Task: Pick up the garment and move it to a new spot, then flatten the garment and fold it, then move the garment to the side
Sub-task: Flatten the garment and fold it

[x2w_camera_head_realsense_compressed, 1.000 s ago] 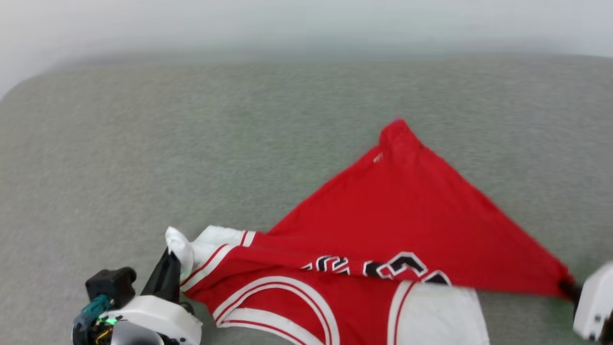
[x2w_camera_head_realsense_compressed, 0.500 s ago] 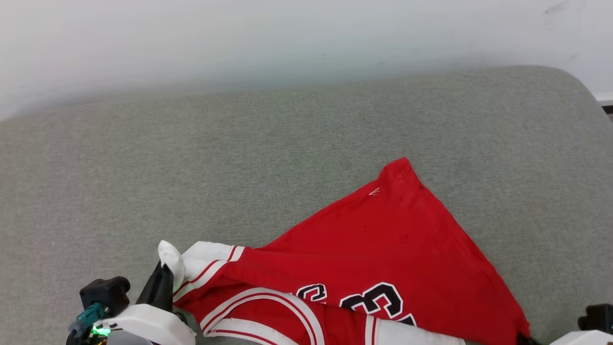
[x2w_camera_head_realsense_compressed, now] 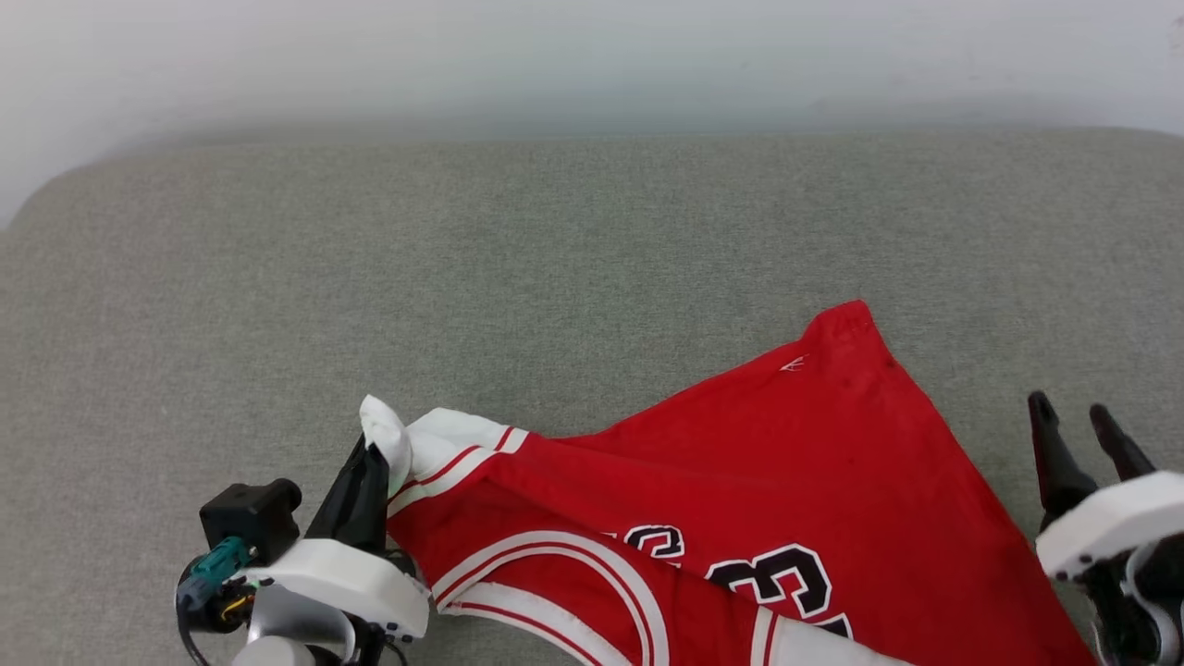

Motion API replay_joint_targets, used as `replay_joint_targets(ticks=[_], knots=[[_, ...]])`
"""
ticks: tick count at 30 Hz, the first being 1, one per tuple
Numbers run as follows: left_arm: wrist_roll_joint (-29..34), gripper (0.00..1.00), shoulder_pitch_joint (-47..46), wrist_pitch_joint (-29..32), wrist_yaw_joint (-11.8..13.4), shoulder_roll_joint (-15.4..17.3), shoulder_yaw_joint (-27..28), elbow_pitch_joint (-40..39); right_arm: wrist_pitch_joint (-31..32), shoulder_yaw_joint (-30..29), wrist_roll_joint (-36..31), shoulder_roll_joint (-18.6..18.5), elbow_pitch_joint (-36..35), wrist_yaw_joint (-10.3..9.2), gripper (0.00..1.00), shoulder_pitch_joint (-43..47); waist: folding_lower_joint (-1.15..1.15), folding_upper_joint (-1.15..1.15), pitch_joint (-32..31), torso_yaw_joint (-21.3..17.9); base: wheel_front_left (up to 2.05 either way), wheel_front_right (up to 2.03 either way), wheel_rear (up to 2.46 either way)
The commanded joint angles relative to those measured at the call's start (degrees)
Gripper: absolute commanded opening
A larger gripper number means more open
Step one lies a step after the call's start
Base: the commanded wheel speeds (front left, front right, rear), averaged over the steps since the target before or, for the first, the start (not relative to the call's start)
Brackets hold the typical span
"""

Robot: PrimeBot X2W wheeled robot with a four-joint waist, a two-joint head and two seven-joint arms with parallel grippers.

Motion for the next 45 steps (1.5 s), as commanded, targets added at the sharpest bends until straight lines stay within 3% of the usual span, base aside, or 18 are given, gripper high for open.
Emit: replay_joint_targets(ticks=[1, 5, 9, 15, 23, 28, 29, 31, 32, 38, 45], knots=[[0.40, 0.00, -1.00, -0.49, 0.16, -0.22, -0.38, -0.55, 0.74, 0.94, 0.71, -1.02, 1.38, -0.04, 1.00, -2.42, 0.00, 0.00, 1.07, 1.04, 0.00, 0.00, 0.00], [1.10, 0.00, -1.94, -0.80, -0.11, -0.84, -1.88, -1.95, 6.05, 4.38, 2.46, -5.35, 7.06, -0.04, 1.00, -9.46, 0.00, 0.00, 2.39, 2.78, 0.00, 0.00, 0.00], [1.60, 0.00, -2.96, -1.22, -0.34, -1.63, -2.89, -3.13, 15.91, 9.33, 3.92, -10.39, 11.81, -0.04, 1.00, -16.36, 0.00, 0.00, 4.49, 4.61, 0.00, 0.00, 0.00], [2.45, 0.00, -5.74, -1.95, -0.97, -2.68, -4.72, -4.65, 28.46, 17.86, 7.07, -15.96, 14.28, -0.04, 1.00, -25.01, 0.00, 0.00, 8.72, 7.46, 0.00, 0.00, 0.00], [2.37, 0.00, -8.70, -3.15, -1.83, -3.88, -5.90, -3.79, 33.37, 27.35, 10.19, -20.32, 16.45, -0.04, 1.00, -31.75, 0.00, 0.00, 13.67, 10.18, 0.00, 0.00, 0.00], [2.02, 0.00, -9.64, -3.97, -2.09, -4.35, -6.04, -2.71, 37.75, 33.41, 14.23, -20.13, 20.05, 0.05, 1.00, -30.13, 0.00, 0.00, 14.87, 11.08, 0.00, 0.00, 0.00], [2.02, 0.00, -9.81, -4.07, -2.15, -4.41, -6.05, -2.49, 38.87, 34.21, 15.49, -19.90, 20.98, 0.06, 0.78, -29.41, 0.00, 0.00, 14.89, 11.18, 0.00, 0.00, 0.00], [1.99, 0.00, -9.97, -4.23, -2.22, -4.51, -6.05, -2.00, 40.05, 35.53, 17.14, -19.61, 21.87, 0.08, 0.04, -28.46, 0.00, 0.00, 14.77, 11.26, 0.00, 0.00, 0.00], [1.92, 0.00, -9.93, -4.34, -2.25, -4.46, -6.03, -1.76, 40.73, 36.11, 17.93, -19.63, 22.27, 0.14, 0.00, -28.19, 0.00, 0.00, 14.57, 11.22, 0.00, 0.00, 0.00], [1.62, 0.00, -10.24, -4.10, -2.04, -3.16, -5.38, -0.84, 37.48, 36.36, 20.20, -21.58, 21.56, 0.04, 0.00, -31.11, 0.00, 0.00, 12.08, 10.07, 0.00, 0.00, 0.00], [1.39, 0.00, -13.62, -2.12, -2.39, 0.32, -3.25, 0.54, 28.90, 33.23, 19.30, -22.99, 19.89, -0.06, 0.00, -35.95, 0.00, 0.00, 7.61, 7.14, 0.00, 0.00, 0.00]])
